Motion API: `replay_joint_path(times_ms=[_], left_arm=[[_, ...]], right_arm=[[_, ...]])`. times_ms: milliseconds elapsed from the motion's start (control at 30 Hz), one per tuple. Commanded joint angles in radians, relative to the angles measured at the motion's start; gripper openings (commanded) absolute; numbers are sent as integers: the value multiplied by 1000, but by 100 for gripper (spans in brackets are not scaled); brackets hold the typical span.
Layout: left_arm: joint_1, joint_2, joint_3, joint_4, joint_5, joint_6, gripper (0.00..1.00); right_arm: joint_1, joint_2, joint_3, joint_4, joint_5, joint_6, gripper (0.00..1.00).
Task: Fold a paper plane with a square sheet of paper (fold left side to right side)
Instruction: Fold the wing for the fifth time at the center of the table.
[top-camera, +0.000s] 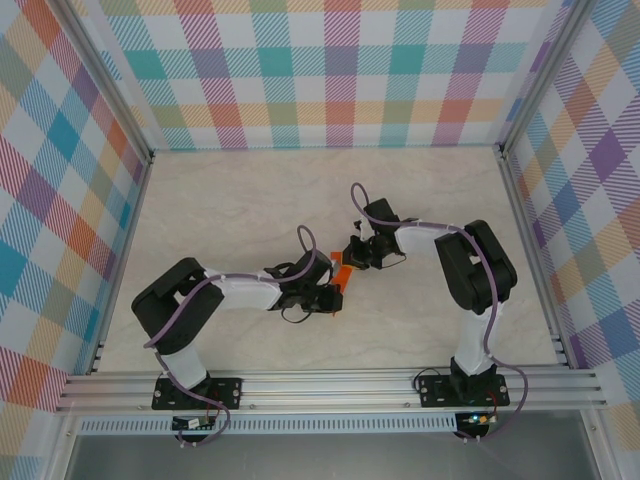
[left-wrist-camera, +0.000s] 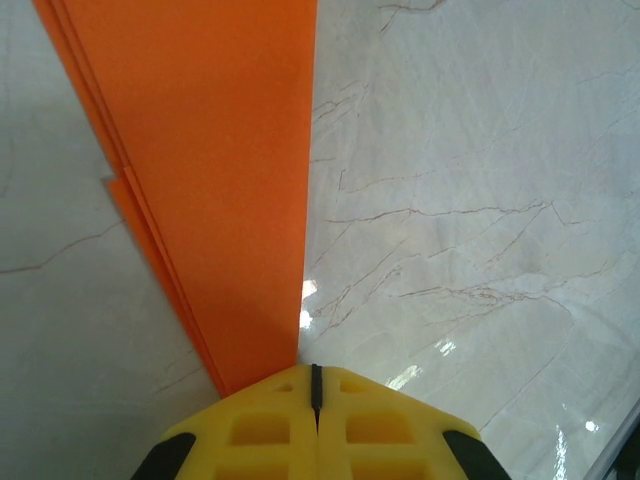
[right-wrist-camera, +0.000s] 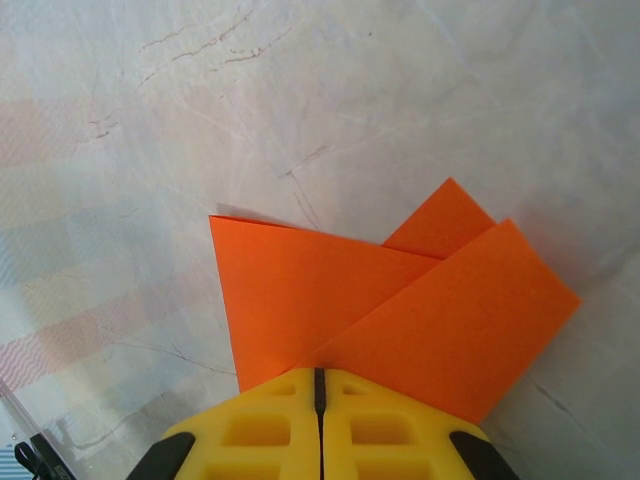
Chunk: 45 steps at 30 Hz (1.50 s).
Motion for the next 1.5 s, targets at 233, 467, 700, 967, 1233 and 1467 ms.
replay_joint_path(times_ms=[233,467,700,967,1233,1467], left_arm=[[-47,-21,-76,-111,32,-29,3],[-53,-37,-113,-97,30,-45,3],[-64,-62,-140,-93,22,-64,3],[-78,-88,-174,-84,8,-87,3],[-92,-108,-193,-76,-1,-102,3],[-110,-131,-209,-76,-14,-116,3]], right_arm=[[5,74,10,-76,92,-21,6],[4,80,15,-85,94,-23,6],[5,86,19,-87,93,-22,6],[5,91,24,-92,91,-24,6],[5,88,24,-96,92,-24,6],[5,85,27,-106,97,-27,6]])
